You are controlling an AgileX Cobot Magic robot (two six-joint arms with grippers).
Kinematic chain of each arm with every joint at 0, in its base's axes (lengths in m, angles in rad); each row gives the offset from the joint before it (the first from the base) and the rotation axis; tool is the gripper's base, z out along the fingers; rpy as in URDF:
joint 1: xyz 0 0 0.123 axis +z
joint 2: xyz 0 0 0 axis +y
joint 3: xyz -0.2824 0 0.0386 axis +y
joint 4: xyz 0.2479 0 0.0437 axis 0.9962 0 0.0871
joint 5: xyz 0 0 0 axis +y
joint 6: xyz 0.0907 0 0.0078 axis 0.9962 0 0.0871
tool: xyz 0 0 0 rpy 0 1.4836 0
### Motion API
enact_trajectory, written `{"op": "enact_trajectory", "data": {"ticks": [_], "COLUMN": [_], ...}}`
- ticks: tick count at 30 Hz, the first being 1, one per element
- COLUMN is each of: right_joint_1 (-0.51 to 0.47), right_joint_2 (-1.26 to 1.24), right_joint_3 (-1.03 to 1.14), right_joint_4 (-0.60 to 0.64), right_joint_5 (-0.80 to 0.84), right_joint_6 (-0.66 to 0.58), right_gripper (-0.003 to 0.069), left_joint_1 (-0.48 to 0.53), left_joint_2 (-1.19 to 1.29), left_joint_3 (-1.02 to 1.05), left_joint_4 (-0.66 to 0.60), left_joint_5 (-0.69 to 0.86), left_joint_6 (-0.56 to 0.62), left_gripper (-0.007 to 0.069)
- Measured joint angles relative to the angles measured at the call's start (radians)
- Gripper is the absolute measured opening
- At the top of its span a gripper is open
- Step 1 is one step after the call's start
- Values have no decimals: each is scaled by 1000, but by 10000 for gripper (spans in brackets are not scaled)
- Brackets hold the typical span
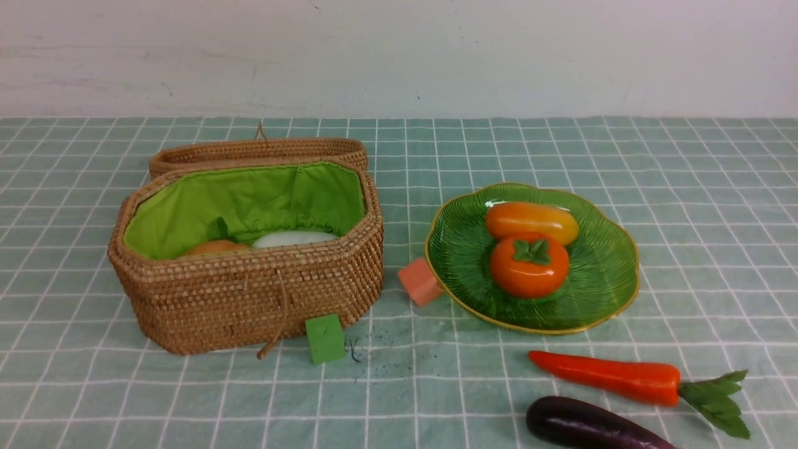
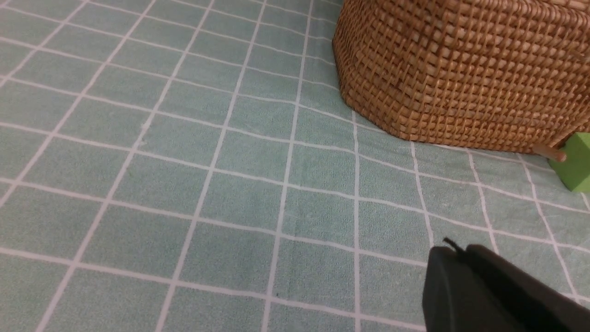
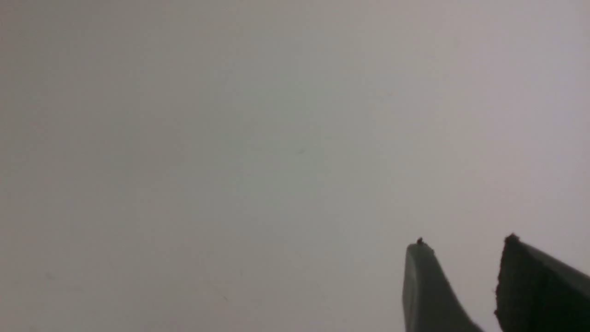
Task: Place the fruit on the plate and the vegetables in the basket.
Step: Use the right arm to grab a lemon and put it into the right plate
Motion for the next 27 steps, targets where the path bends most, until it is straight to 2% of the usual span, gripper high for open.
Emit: {"op": "enact_trajectory", "data": {"ticks": [2, 5, 8, 13, 19, 23, 24, 25, 27], "right_joint_1": [0, 0, 0, 0, 0, 0, 0, 0, 0], "right_joint_2": [0, 82, 224, 389, 542, 652, 705, 711, 782], "right_joint_3": [-58, -310, -480, -546, -530, -505, -501, -501, -504], "right_joint_4": [-1, -37, -78, -130, -104, 92, 227, 243, 448], "right_joint_5": [50, 306, 582, 848, 1011, 1085, 1126, 1126, 1185], "right_joint_6": [64, 234, 282, 201, 66, 0, -94, -110, -369], "right_gripper": [241, 241, 241, 241, 241, 241, 241, 241, 242], "left_joint_1": [0, 0, 0, 0, 0, 0, 0, 0, 0], "left_joint_2": [0, 0, 0, 0, 0, 0, 0, 0, 0], "left_joint_3": [0, 0, 0, 0, 0, 0, 0, 0, 0], "left_joint_4": [0, 0, 0, 0, 0, 0, 0, 0, 0], "left_joint_5": [0, 0, 0, 0, 0, 0, 0, 0, 0], "left_joint_6": [0, 0, 0, 0, 0, 0, 0, 0, 0], "left_gripper": [22, 25, 29, 32, 32, 32, 32, 32, 32]}}
